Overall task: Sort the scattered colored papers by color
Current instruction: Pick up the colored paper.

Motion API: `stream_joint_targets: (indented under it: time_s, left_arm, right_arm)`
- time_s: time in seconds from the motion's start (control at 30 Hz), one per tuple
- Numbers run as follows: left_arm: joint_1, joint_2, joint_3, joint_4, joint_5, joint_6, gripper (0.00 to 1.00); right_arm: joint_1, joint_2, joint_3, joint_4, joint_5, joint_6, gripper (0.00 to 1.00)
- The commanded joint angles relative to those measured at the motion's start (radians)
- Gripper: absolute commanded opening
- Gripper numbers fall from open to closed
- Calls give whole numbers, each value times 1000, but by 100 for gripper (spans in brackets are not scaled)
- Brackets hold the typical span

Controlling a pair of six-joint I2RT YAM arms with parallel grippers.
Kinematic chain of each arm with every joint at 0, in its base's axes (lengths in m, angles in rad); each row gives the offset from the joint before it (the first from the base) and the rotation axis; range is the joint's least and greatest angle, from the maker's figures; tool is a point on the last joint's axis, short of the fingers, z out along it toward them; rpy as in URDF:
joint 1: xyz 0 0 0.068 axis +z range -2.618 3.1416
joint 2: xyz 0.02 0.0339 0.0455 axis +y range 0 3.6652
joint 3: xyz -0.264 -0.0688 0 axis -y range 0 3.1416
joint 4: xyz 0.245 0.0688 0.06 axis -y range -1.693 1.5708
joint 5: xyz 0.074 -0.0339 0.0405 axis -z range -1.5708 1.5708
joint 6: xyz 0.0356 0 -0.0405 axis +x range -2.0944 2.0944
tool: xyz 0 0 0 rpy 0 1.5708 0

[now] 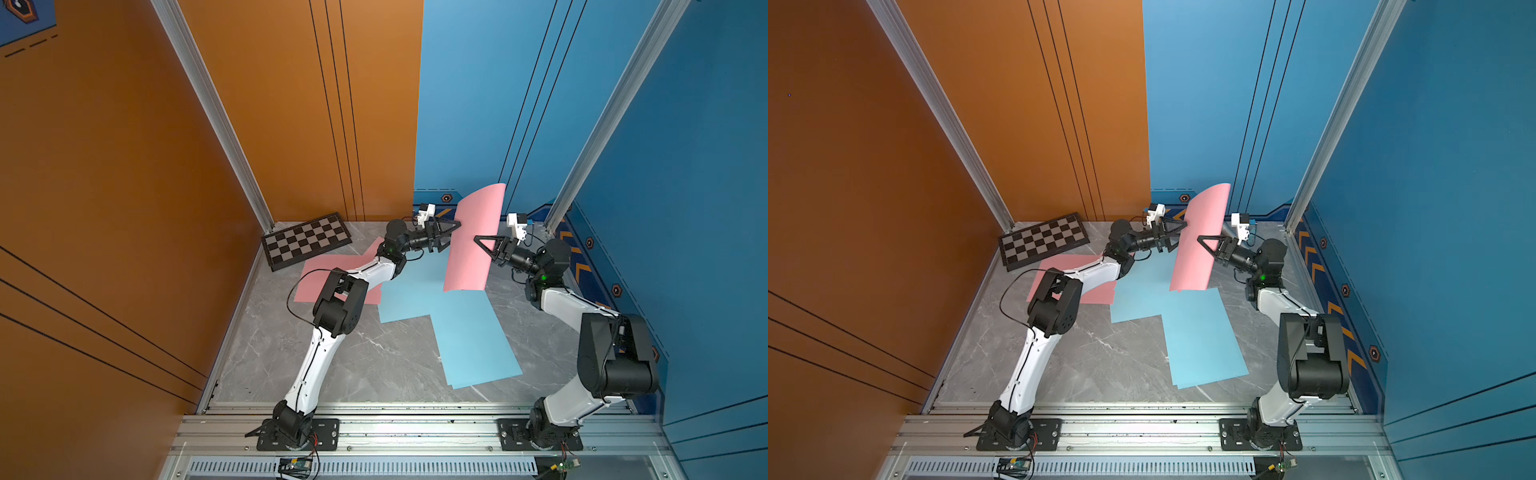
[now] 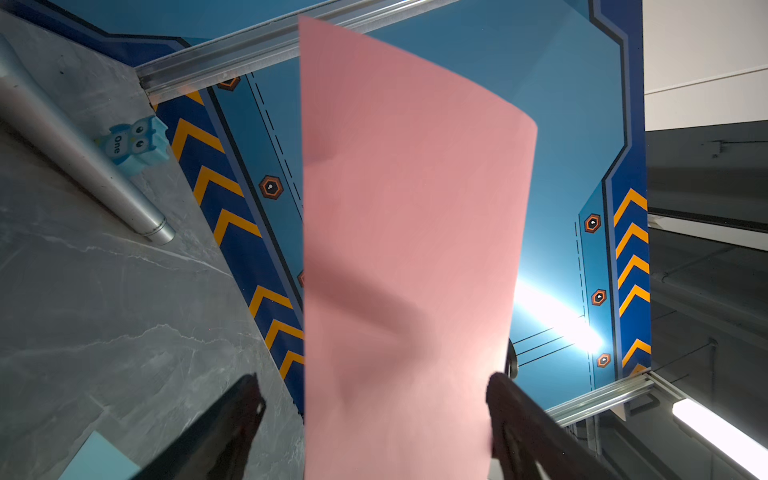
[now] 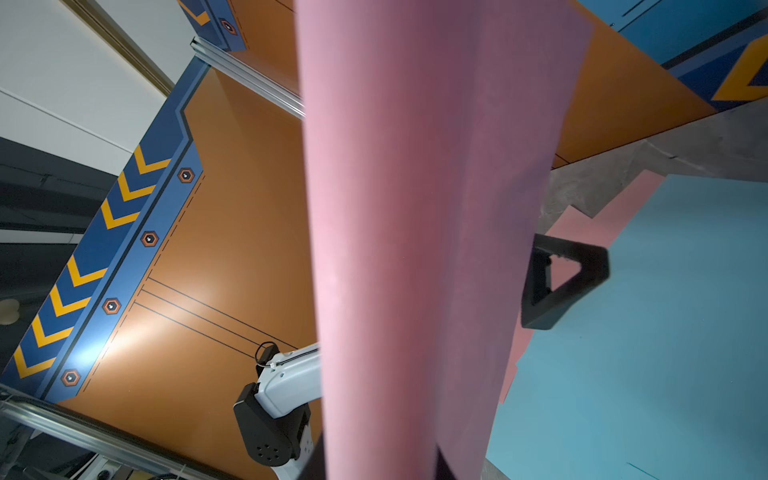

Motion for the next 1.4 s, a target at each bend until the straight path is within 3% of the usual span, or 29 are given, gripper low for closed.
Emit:
stream_joint_targets:
  time_s: [0.0, 0.37, 0.5, 0.67, 0.77, 0.9, 0.93, 1.03, 1.17, 1.27, 1.37]
  left_arm:
    - [10, -78, -2, 21, 43, 20, 77]
    - [7, -109, -22, 22, 61, 13, 56]
    - [13, -135, -61, 22, 71, 32, 44]
    - [29, -161, -123, 21, 81, 51, 37]
    - [36, -176, -154, 21, 78, 58, 28]
    - [38, -199, -180, -6, 74, 92, 0]
    - [37, -205, -183, -18, 74, 101, 0]
    - [35, -227, -190, -71, 83, 144, 0]
    - [31, -309, -222, -399, 70, 392, 0]
    - [28, -398, -229, -806, -22, 691, 0]
    - [21, -471, -212, -1113, -141, 880, 0]
  right_arm:
    - [-2, -25, -6, -160, 24, -139, 18]
    - [-6, -50, 14, -381, 64, -292, 19]
    - [-8, -64, 29, -474, 91, -352, 20]
    - [-10, -74, 41, -551, 120, -405, 21]
    - [-8, -74, 42, -552, 125, -404, 22]
    - [-7, -75, 47, -571, 137, -414, 23]
    - [-5, -75, 48, -581, 139, -422, 27]
    - [1, -85, 61, -649, 171, -469, 55]
    - [13, -127, 125, -956, 385, -645, 86]
    - [27, -157, 163, -1097, 540, -716, 100]
    - [21, -181, 165, -1148, 650, -707, 100]
